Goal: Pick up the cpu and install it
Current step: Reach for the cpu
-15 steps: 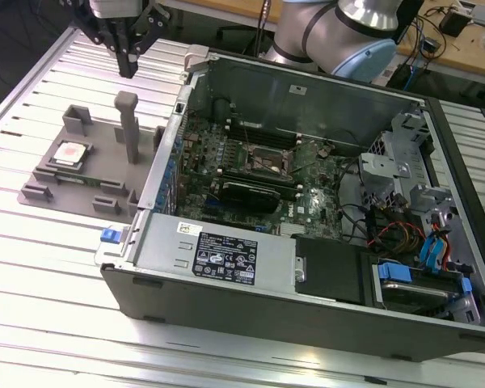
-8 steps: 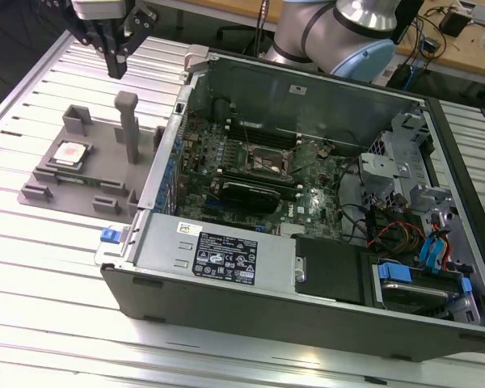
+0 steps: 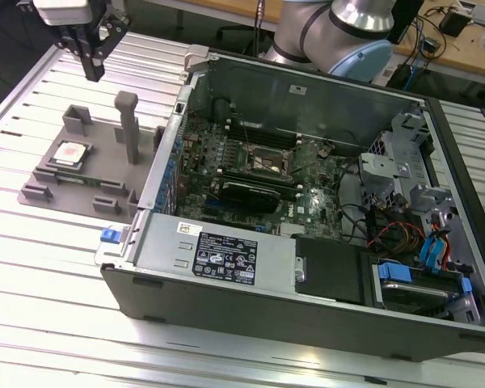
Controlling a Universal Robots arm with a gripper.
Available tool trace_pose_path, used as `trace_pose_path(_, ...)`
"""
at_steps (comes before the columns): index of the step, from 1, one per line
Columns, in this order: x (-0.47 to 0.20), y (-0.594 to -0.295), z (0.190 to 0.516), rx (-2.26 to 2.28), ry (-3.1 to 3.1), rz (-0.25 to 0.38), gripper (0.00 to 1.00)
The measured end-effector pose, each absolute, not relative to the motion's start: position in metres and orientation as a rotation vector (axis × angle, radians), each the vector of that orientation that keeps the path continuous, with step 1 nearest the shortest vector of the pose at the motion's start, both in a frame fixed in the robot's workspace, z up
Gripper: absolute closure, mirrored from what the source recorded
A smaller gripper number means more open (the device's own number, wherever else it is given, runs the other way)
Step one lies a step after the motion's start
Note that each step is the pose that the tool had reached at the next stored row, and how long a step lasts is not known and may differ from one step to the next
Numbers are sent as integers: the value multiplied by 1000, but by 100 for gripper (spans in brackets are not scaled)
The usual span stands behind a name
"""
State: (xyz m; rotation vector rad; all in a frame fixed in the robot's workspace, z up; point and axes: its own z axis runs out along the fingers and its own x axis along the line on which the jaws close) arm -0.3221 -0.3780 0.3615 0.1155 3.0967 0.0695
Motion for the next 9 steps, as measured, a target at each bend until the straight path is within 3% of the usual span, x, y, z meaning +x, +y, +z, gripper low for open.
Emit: trace_pose_path(9,-344,-378,348,115,3096,70,89)
